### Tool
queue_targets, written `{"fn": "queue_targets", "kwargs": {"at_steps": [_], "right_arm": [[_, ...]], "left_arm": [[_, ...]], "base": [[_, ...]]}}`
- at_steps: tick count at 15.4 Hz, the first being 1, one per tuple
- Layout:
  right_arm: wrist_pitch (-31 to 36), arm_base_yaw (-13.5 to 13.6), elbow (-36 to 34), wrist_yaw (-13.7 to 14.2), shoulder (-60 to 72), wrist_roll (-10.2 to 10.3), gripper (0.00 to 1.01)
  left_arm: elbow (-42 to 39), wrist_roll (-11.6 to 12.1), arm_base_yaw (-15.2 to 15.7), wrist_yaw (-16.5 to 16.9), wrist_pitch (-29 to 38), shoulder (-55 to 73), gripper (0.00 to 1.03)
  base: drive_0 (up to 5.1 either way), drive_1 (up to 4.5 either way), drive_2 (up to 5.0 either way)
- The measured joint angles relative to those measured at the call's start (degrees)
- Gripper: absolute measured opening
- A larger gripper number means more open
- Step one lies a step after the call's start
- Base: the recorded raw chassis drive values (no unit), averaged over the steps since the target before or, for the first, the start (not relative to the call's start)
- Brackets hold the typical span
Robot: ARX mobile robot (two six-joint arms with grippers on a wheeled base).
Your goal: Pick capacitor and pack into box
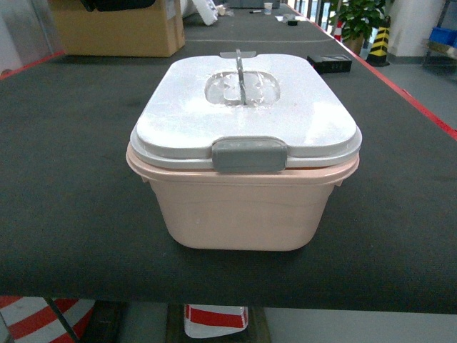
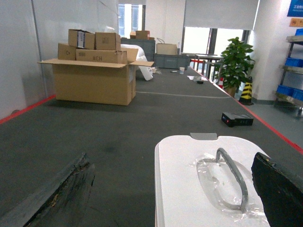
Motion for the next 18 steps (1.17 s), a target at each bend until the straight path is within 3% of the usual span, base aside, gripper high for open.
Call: {"fn": "queue_targets", "kwargs": {"at_steps": [1,2,3,4,7,9,17,18], "right_arm": [[0.02,0.0,0.0,0.0,0.0,0.0,0.98],[0.04,0.0,0.0,-0.04,0.0,0.0,0.98],[0.02,0.0,0.0,-0.02,0.0,0.02,0.98],[0.02,0.0,0.0,0.02,0.0,0.0,0.98],[0.0,0.0,0.0,0.0,0.0,0.0,0.98],[0.02,0.0,0.0,0.0,0.0,0.0,0.98],[0.02,0.0,0.0,-0.02,0.0,0.0,0.98],[0.0,0.0,0.0,-0.02,0.0,0.0,0.98]], "left_arm": [[0.02,0.0,-0.07,0.02,0.0,0.0,0.98],[0.92,-0.7,0.44,0.96,-8.81,-2.05,0.92],[-0.68,-1.75,2.86,3.98,-17.05,-6.91,0.8],[-4.9,-2.25,6.03,6.12,-20.35,-12.35,0.67],[-16.0,-3.1,15.26,15.32,-22.03,-23.63,0.21],[-18.91,-3.37,18.62,18.75,-23.26,-28.41,0.01],[-25.64,-3.28,27.17,27.15,-32.04,-43.54,0.02],[-25.88,-3.28,28.94,29.7,-33.24,-45.05,0.02]], "base": [[0.0,0.0,0.0],[0.0,0.0,0.0],[0.0,0.0,0.0],[0.0,0.0,0.0],[0.0,0.0,0.0],[0.0,0.0,0.0],[0.0,0.0,0.0],[0.0,0.0,0.0]]}}
